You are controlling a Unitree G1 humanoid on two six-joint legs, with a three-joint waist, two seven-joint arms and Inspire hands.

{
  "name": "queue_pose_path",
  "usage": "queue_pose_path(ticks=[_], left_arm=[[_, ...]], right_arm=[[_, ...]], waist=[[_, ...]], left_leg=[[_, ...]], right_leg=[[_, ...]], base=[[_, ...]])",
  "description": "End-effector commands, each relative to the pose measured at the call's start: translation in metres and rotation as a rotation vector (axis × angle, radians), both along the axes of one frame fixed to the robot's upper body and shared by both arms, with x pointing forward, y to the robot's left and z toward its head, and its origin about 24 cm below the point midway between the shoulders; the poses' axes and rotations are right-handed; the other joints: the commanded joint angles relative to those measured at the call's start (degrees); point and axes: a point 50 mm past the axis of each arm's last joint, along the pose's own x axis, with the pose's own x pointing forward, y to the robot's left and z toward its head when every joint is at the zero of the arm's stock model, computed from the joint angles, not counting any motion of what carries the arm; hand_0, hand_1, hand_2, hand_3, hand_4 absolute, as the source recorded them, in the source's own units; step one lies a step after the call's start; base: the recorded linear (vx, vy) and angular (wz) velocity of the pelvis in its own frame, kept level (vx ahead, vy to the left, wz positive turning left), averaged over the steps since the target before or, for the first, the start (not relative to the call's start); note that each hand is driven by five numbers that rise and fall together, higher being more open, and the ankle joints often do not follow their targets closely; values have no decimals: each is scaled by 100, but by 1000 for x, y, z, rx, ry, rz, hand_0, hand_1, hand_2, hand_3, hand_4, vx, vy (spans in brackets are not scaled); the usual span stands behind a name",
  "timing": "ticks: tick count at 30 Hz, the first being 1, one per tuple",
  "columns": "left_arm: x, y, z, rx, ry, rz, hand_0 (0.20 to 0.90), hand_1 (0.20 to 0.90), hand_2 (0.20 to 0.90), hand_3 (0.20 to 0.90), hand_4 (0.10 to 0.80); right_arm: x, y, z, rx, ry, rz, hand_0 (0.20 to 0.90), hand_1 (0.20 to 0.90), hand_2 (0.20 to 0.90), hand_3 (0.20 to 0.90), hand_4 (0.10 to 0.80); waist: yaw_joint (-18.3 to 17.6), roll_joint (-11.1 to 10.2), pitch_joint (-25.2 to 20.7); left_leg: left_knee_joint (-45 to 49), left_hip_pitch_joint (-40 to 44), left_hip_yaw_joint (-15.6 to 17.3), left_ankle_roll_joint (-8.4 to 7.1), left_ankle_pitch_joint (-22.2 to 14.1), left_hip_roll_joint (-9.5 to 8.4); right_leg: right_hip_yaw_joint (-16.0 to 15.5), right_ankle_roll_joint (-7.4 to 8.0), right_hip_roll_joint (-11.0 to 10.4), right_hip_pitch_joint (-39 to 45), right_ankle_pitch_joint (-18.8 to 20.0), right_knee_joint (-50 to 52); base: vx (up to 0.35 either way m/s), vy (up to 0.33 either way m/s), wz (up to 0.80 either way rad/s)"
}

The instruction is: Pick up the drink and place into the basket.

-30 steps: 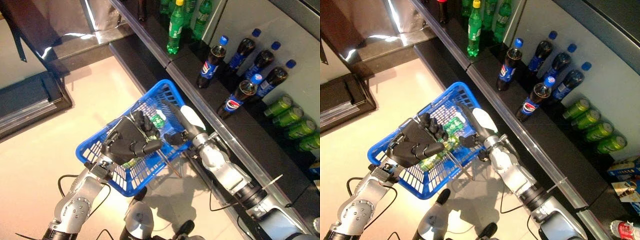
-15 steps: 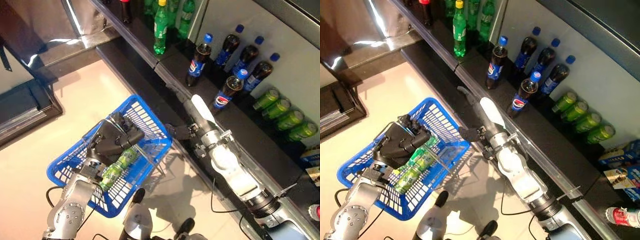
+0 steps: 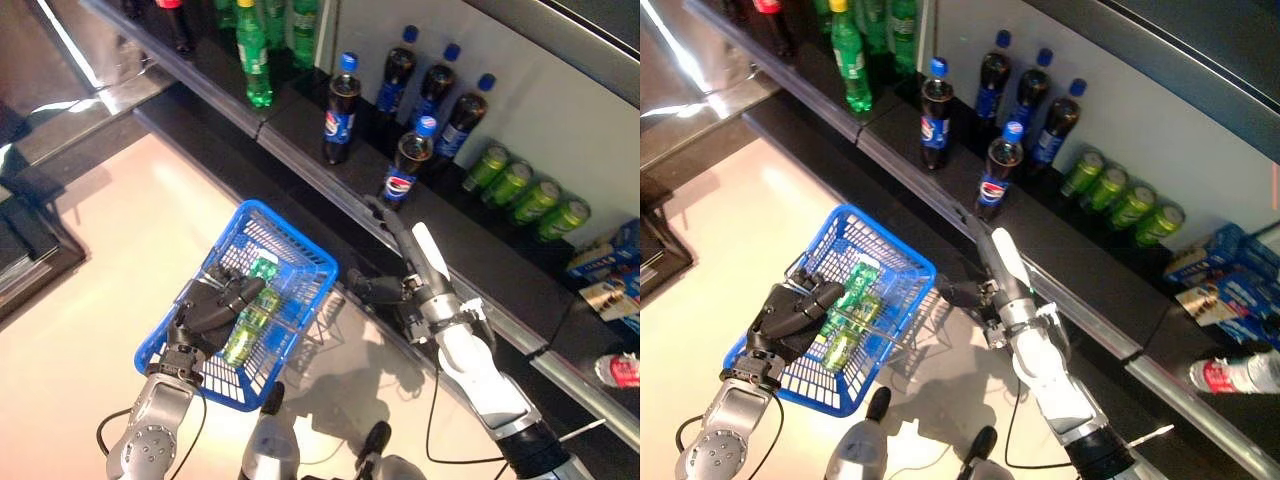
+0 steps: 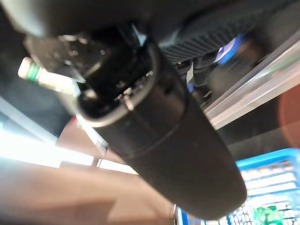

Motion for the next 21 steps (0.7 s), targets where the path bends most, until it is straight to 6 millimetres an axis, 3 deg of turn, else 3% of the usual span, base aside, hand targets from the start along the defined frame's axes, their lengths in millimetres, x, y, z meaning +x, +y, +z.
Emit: queue_pose_path(ticks=[1,6,21], left_arm=[[11,17,71,84,-495,125,300,300,300,200,100],[9,38,41,103,-355,231,300,300,300,200,100],[-1,62,-28,124,-27,360,300,300,300,200,100]], right_arm=[[-10,-9,-22,64,55,3,900,900,900,900,800],[-16,-34,-48,33,151,-105,900,900,900,900,800],[-49,-91,-116,7,408,-413,900,900,900,900,800]], waist=[[-138,423,-1863],[-392,425,-1869],[-925,457,-1874]], left_leg=[[-90,38,30,54,-169,104],[-90,116,200,40,-211,133],[-90,264,497,18,-330,156]], right_leg=[[-63,275,-243,282,-289,140],[83,295,-253,258,-248,84],[386,286,-266,181,-232,88]], base=[[-14,-6,-32],[-8,-2,-13],[3,10,-10]])
